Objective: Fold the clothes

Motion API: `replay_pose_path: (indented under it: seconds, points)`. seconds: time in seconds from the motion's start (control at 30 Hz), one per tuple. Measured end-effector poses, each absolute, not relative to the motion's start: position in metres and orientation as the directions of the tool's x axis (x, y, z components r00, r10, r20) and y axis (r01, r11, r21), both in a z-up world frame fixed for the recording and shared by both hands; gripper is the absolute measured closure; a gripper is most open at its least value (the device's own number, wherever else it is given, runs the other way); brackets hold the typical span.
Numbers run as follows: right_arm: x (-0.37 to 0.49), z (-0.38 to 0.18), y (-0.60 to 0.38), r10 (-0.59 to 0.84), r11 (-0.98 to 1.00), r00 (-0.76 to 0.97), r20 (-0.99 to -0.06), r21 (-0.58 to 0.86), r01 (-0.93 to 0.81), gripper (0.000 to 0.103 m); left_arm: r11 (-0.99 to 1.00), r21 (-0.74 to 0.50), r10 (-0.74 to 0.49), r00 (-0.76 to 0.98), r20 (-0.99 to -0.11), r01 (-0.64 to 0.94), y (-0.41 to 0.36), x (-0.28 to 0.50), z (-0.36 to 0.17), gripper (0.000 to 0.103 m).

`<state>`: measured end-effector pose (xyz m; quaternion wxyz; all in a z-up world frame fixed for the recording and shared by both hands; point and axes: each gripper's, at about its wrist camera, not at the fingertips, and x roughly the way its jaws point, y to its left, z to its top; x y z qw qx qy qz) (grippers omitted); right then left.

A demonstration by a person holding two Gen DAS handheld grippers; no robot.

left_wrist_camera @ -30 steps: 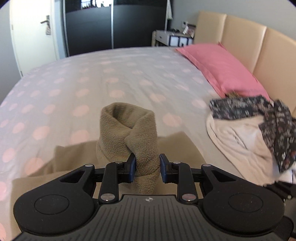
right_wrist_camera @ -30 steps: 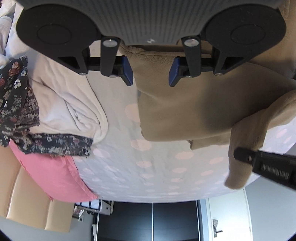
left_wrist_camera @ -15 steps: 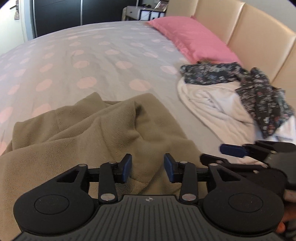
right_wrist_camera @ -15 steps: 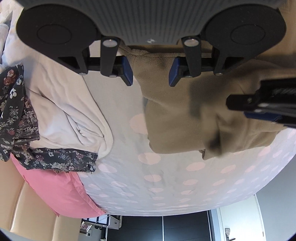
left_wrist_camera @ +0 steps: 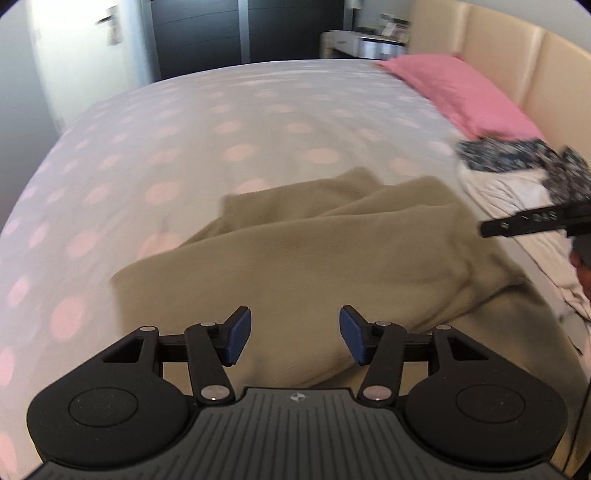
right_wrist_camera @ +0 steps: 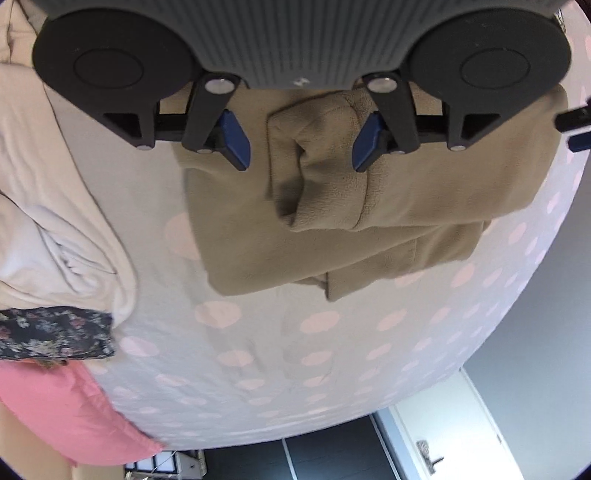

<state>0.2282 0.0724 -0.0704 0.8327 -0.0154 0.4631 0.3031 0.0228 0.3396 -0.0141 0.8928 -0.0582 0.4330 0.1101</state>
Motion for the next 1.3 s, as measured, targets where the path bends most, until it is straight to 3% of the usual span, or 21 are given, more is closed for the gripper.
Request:
replay_pose_path:
  seconds: [0.13,0.3,0.6,0.7,0.77,0.87,0.93,1.17,1.23,1.3]
  points:
    - [0.236,-0.089,0.082,0.489,0.795,0.333,-0.806,0.256,-0.55,0.039,0.938,-0.019,0.203,0.591,-0.781,-0.346,0.38,-0.006,-0.019,0.051]
    - [0.245,-0.114,0.075,0.46,0.818,0.311,-0.831,0.26,-0.513,0.039,0.932,0.019,0.227,0.543,-0.808,-0.362,0.403,-0.038,-0.04,0.046]
    - [0.249,-0.129,0.081,0.497,0.824,0.235,-0.835,0.369,-0.43,0.036,0.985,0.119,0.164,0.479,-0.862,-0.123,0.372,-0.043,-0.085,0.045]
    - [0.248,-0.133,0.084,0.519,0.815,0.202,-0.83,0.411,-0.408,0.039,0.98,0.132,0.187,0.475,-0.86,-0.146,0.374,-0.035,-0.09,0.046]
    - [0.245,-0.13,0.087,0.513,0.817,0.222,-0.829,0.393,-0.422,0.062,0.974,0.133,0.205,0.478,-0.854,-0.182,0.378,-0.033,-0.091,0.057]
    - [0.237,-0.116,0.091,0.505,0.817,0.275,-0.818,0.351,-0.458,0.074,0.973,0.092,0.186,0.484,-0.855,-0.212,0.386,-0.031,-0.088,0.069]
    - [0.23,-0.101,0.093,0.52,0.806,0.315,-0.794,0.334,-0.49,0.077,0.972,0.08,0.178,0.477,-0.861,-0.22,0.39,-0.03,-0.088,0.078]
    - [0.203,-0.016,0.078,0.656,0.735,0.496,-0.569,0.333,-0.591,0.08,0.969,0.072,0.176,0.454,-0.873,-0.237,0.394,-0.029,-0.09,0.084]
    - [0.206,-0.011,0.071,0.643,0.752,0.52,-0.562,0.337,-0.566,0.08,0.97,0.067,0.171,0.456,-0.873,-0.234,0.393,-0.028,-0.089,0.085]
    - [0.209,-0.023,0.073,0.595,0.783,0.521,-0.612,0.295,-0.547,0.08,0.971,0.075,0.174,0.45,-0.876,-0.229,0.391,-0.027,-0.089,0.085]
